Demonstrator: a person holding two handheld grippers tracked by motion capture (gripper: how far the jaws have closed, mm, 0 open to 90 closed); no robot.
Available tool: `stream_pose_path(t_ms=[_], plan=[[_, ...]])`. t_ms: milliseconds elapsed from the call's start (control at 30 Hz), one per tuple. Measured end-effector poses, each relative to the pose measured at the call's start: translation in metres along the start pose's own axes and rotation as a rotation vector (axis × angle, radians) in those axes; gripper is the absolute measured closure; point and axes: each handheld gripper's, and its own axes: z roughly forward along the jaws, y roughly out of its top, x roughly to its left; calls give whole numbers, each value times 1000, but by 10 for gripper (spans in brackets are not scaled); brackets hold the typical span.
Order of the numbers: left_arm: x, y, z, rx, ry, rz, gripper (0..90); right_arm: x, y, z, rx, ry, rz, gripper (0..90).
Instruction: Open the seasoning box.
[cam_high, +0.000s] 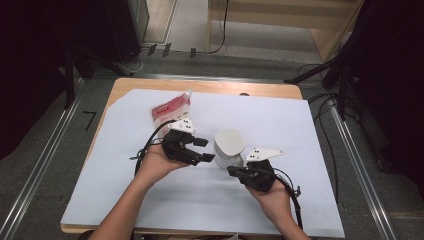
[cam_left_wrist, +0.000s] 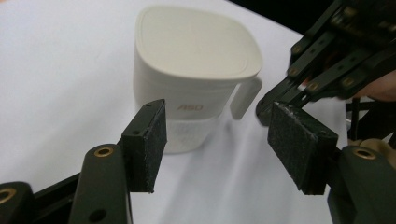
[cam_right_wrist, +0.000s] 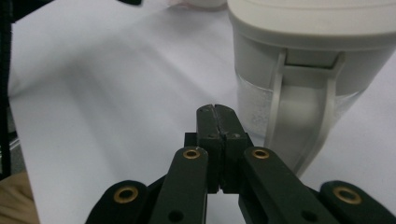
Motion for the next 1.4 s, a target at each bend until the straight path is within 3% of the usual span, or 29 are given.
stream_pose_path(t_ms=[133,233,500,967,1300,1400], plan=[[0,-1,2,22,0,2,385,-3,-1,1,-2,-21,1,900],[2,-2,2,28,-3,-11,383,-7,-1,-2,-11,-9,26,900],[3,-3,3,32,-9,-27,383,-9,-2,-4,-11,-12,27,900],[4,-5,9,61,-6,-23,381,-34,-3,-16,-7,-44,60,900],[5,-6,11,63,7,-27,381,-59,-1,-22,-19,-62,99,900],[6,-7,11,67,14,-31,384,-65,1,-21,-3,-71,86,900]])
